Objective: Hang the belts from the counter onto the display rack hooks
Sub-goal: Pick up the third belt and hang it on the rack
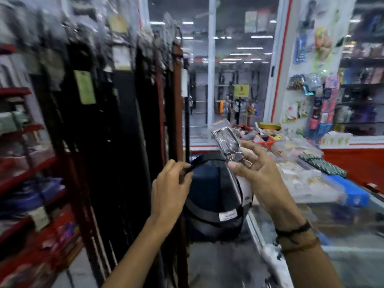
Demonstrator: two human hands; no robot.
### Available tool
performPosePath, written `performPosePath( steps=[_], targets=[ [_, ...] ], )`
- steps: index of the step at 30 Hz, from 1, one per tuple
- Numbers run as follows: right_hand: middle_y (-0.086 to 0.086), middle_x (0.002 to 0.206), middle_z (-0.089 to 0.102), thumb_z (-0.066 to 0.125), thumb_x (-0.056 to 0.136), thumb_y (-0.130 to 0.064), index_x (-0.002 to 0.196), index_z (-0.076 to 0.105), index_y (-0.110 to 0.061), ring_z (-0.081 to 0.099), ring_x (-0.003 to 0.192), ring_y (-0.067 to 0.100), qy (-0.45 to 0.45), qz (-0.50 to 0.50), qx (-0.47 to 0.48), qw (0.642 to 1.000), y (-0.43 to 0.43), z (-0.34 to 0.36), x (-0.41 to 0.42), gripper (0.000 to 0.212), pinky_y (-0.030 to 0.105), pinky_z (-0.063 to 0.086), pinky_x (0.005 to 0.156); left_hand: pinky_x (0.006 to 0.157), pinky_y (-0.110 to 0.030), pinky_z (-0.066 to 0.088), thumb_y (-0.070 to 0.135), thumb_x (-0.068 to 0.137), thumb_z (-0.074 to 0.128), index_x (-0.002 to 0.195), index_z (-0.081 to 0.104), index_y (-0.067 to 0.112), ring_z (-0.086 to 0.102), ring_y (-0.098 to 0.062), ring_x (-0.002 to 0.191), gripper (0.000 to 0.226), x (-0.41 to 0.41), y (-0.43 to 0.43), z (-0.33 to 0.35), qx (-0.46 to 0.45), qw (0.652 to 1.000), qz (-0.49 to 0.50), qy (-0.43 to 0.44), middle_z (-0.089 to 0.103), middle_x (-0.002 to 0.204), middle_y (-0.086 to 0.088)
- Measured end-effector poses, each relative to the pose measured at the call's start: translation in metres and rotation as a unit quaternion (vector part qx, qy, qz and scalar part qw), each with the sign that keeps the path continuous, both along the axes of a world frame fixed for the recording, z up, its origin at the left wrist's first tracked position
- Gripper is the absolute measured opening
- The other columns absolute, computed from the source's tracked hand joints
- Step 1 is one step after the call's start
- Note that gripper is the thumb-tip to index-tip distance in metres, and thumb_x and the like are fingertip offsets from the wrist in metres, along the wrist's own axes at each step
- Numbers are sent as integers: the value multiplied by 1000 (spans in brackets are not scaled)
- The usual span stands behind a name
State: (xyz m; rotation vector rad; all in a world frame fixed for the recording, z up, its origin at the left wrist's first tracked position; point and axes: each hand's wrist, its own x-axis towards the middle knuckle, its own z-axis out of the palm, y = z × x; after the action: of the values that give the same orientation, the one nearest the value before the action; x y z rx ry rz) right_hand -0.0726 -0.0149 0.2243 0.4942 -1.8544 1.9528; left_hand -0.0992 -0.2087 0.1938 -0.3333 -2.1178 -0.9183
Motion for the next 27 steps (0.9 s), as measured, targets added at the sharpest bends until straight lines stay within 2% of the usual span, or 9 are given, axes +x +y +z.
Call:
performPosePath(
  steps=[2, 5, 7, 9, 12, 17, 20, 25, 27],
  targets=[
    [2, 106, 72, 87, 55, -36, 110, 60, -29, 66, 98, 13, 34, 29, -29, 999, -30, 13, -5, 61, 25, 54, 82, 69, -39, 56, 20, 82, 70, 89, 68, 21, 66, -16, 75, 7, -1, -24, 14, 6, 1000, -1, 10, 66, 85, 5],
    [-6, 81, 77, 72, 62, -11, 109, 55, -19, 69, 76, 5, 85, 75, -81, 990, -75, 40, -8, 50, 16, 54, 67, 67, -37, 58, 20, 87, 65, 86, 68, 21, 69, -14, 70, 4, 6, -52, 49, 110, 990, -89, -10, 69, 79, 5],
    [-5, 81, 77, 72, 60, -9, 108, 55, -20, 71, 77, 7, 115, 81, -86, 986, -97, 55, -10, 52, 18, 55, 67, 61, -33, 59, 21, 89, 62, 92, 69, 21, 72, -15, 72, 8, 18, -60, 82, 220, 955, -195, -40, 71, 79, 2],
    [-2, 88, 77, 77, 58, -15, 106, 57, -23, 72, 84, 14, 144, 81, -100, 981, -118, 72, -13, 53, 23, 57, 72, 59, -29, 60, 22, 88, 60, 101, 66, 18, 72, -14, 76, 15, 28, -69, 114, 262, 928, -264, -22, 70, 84, -4],
    [8, 96, 74, 79, 59, -16, 105, 59, -25, 71, 94, 22, 176, 87, -124, 973, -145, 99, -18, 51, 30, 58, 80, 67, -36, 62, 20, 85, 68, 103, 65, 20, 71, -22, 85, 18, 28, -82, 150, 242, 928, -279, 49, 68, 88, -8],
    [8, 103, 70, 71, 70, -7, 108, 59, -24, 69, 98, 20, 219, 110, -146, 958, -177, 141, -32, 44, 28, 56, 84, 84, -53, 56, 25, 80, 64, 95, 63, 34, 68, -22, 89, 17, 11, -100, 193, 194, 951, -209, 121, 65, 85, 10],
    [9, 105, 69, 66, 79, 4, 110, 59, -23, 68, 102, 20, 246, 108, -149, 952, -187, 164, -38, 42, 20, 55, 80, 82, -50, 58, 19, 87, 62, 112, 56, 32, 68, -24, 90, 29, 7, -104, 215, 181, 947, -214, 159, 63, 91, 1],
    [17, 116, 66, 65, 82, 3, 117, 57, -14, 67, 106, 23, 278, 103, -180, 938, -199, 199, -39, 40, 20, 56, 79, 71, -27, 56, 10, 93, 54, 128, 52, 33, 62, -18, 77, 43, 8, -106, 252, 126, 949, -188, 218, 55, 82, 7],
    [18, 116, 66, 68, 81, 0, 117, 58, -13, 68, 105, 21, 270, 93, -192, 939, -202, 207, -42, 40, 19, 55, 78, 72, -34, 58, 9, 92, 54, 129, 54, 30, 62, -19, 76, 42, 5, -107, 262, 127, 951, -181, 215, 55, 81, 5]
  ],
)
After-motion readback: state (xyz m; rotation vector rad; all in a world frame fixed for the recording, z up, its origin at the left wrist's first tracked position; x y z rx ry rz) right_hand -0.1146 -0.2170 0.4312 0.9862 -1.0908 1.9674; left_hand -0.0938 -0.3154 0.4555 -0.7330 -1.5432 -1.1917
